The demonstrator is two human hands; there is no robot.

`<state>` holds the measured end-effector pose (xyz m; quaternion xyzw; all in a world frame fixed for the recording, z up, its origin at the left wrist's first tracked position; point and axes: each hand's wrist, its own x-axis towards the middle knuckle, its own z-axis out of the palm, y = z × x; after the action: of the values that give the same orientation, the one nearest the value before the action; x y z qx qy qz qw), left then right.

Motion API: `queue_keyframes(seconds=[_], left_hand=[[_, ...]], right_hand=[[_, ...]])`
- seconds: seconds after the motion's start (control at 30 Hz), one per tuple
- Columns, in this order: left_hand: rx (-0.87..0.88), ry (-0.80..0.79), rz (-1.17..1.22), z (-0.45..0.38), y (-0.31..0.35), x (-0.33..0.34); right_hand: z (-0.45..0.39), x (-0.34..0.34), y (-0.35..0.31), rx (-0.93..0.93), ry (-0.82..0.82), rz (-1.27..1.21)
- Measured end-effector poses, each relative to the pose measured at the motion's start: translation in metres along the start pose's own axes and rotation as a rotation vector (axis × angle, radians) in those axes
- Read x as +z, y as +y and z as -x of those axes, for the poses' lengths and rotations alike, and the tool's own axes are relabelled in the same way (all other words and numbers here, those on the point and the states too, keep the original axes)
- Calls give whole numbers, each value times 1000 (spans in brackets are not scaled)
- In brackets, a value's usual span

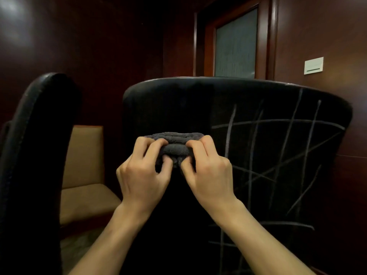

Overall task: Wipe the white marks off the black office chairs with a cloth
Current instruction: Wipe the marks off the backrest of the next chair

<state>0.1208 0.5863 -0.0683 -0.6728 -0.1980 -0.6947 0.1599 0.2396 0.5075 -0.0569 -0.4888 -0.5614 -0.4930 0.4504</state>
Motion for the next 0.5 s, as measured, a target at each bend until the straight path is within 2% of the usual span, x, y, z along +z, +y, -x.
queue_keyframes(seconds=[0.27, 0.37, 0.5], left_hand=[[145, 36, 21, -94, 56, -8], [217, -2, -38, -88, 50, -2], [311, -82, -81, -33, 22, 8]], right_hand=[[-85, -52, 25, 68, 197, 236], [-72, -49, 36, 4, 149, 256], [-14, -30, 42, -22, 54, 270]])
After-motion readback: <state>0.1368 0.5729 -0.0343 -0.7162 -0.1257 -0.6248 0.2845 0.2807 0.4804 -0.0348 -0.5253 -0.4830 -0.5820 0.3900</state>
